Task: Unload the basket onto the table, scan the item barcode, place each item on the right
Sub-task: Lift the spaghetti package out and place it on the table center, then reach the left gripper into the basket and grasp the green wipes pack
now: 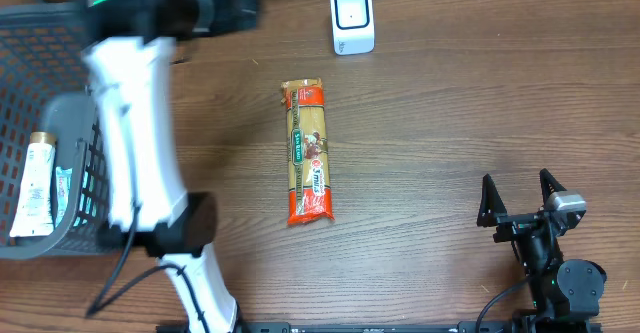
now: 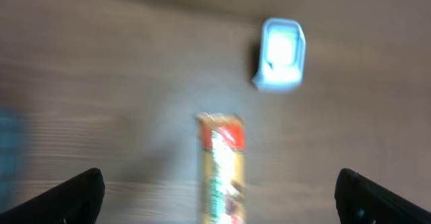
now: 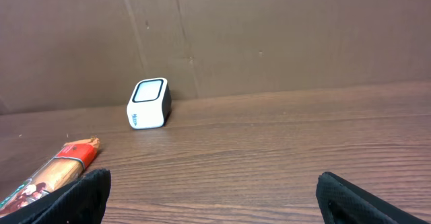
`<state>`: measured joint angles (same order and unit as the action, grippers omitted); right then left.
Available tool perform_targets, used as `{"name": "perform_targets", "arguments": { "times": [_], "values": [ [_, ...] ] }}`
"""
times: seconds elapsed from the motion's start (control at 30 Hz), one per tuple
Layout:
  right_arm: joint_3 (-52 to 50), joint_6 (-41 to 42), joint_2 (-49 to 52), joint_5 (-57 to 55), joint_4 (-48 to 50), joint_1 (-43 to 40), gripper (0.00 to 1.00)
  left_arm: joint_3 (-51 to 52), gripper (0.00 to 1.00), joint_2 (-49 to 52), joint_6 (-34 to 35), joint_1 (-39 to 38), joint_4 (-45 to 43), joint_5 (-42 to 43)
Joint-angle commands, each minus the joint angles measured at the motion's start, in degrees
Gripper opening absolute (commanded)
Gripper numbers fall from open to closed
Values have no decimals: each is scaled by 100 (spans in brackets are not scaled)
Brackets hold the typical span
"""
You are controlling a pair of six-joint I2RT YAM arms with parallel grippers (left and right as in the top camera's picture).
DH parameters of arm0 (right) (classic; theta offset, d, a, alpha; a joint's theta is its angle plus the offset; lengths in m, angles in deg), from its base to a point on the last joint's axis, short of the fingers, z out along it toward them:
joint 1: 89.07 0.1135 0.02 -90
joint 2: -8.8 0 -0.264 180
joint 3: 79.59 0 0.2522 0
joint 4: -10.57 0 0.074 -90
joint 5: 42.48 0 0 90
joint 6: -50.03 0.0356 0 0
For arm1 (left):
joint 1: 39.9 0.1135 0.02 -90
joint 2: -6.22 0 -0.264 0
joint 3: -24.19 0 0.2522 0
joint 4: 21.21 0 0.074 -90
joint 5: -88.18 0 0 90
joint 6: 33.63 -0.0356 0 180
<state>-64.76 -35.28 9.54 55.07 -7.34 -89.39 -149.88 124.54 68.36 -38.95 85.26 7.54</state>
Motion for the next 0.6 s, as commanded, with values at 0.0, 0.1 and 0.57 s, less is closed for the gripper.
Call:
{"name": "perform_targets", "arguments": {
  "times": [0.0, 0.1, 0.57],
  "values": [
    [-61, -7, -57, 0, 17, 31, 100, -968, 100, -498, 22, 787, 411, -968],
    [-61, -7, -57, 0, 17, 31, 100, -1001, 100, -809, 142, 1543, 409, -1001],
    [-61, -4, -57, 2, 17, 31, 100, 509, 100, -892, 568, 3873, 391, -1434]
  ]
}}
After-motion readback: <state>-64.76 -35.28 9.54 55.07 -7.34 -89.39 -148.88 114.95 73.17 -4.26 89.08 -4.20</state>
